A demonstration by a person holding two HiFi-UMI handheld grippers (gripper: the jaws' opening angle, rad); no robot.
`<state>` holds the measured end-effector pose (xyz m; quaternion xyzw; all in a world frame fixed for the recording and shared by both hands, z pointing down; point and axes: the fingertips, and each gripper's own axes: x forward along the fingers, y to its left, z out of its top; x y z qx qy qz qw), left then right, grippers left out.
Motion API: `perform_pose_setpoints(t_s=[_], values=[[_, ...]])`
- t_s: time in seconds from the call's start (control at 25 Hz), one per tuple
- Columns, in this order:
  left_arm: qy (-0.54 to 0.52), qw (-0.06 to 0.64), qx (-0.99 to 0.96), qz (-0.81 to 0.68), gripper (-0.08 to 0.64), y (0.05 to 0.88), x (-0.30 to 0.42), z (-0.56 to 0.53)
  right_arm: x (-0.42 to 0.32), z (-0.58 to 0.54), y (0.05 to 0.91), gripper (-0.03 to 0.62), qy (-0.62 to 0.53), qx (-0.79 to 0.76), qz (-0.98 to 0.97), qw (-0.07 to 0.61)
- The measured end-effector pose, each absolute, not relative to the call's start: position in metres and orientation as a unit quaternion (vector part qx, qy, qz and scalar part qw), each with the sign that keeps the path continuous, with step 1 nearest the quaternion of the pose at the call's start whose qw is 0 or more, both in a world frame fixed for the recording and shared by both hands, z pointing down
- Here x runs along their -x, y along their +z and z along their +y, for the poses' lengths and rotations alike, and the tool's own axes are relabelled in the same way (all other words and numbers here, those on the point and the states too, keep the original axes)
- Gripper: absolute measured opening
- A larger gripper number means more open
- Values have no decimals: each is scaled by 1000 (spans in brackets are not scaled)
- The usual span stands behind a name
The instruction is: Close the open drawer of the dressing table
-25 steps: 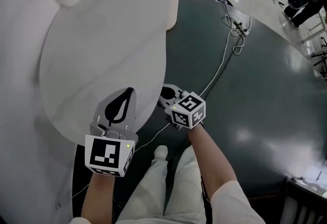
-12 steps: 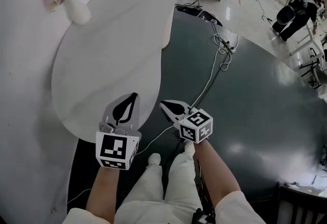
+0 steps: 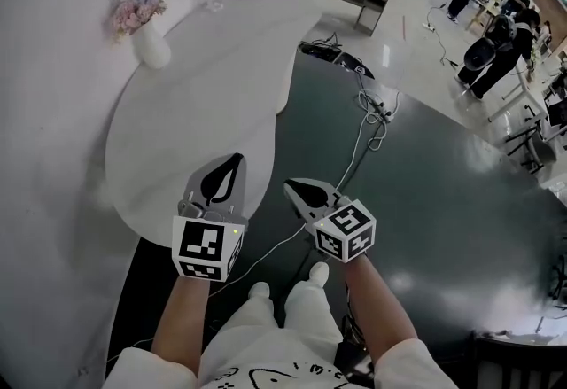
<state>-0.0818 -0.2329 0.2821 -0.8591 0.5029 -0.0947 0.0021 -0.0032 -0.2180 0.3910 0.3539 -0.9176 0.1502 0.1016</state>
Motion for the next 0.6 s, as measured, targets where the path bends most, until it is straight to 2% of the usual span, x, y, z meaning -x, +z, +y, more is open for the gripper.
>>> perform_pose_setpoints(t_s=[0.4,0.6], values=[[-39,44,859,508,18,207,81,-221,-19,-201,284,-5,45,-414,-904,94],[-30,94,860,501,18,168,86,-205,-28,-190,227,-5,7,-463,-883,73]])
